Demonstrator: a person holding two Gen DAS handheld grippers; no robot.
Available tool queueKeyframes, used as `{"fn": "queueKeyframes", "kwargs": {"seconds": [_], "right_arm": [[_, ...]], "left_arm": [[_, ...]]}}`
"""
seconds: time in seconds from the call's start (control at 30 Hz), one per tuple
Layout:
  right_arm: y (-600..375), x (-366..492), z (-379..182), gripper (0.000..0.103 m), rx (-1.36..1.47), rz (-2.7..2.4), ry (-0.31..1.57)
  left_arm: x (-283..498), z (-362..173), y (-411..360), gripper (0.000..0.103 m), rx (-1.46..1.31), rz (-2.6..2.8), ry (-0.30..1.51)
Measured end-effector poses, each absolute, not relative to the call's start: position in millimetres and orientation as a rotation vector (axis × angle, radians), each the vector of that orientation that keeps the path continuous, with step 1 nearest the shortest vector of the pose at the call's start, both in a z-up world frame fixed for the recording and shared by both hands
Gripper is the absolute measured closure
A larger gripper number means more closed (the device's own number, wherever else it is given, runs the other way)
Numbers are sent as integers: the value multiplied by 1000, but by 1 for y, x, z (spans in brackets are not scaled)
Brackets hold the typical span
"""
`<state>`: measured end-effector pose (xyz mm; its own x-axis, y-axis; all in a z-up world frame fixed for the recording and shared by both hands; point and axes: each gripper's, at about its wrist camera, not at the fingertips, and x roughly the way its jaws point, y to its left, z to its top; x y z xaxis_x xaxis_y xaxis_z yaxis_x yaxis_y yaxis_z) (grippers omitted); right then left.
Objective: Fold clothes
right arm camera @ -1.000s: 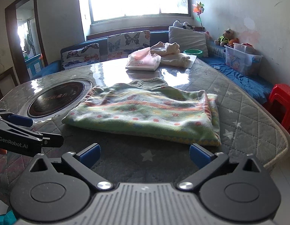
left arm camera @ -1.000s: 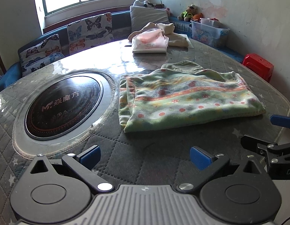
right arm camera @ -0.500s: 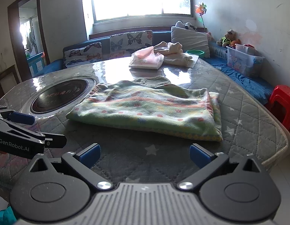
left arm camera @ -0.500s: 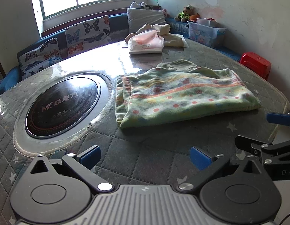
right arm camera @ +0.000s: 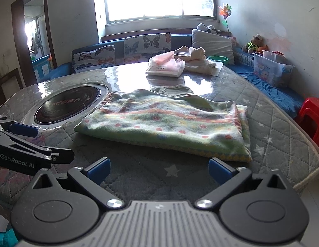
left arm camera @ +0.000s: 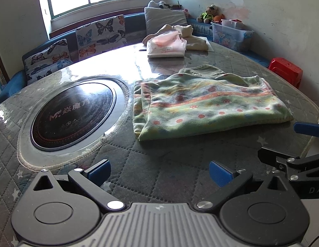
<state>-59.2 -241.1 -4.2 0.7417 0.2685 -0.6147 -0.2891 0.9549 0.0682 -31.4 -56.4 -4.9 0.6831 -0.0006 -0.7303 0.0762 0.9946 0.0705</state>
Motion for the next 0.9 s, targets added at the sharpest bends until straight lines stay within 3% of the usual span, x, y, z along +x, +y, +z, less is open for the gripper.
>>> {"fn": "queueKeyframes", "kwargs": {"seconds": [0.9], "right_arm": [[-234,-33,-4,0,-28,310,684]], "left_arm": [[-7,-5,-55,0,111,-41,825]]}}
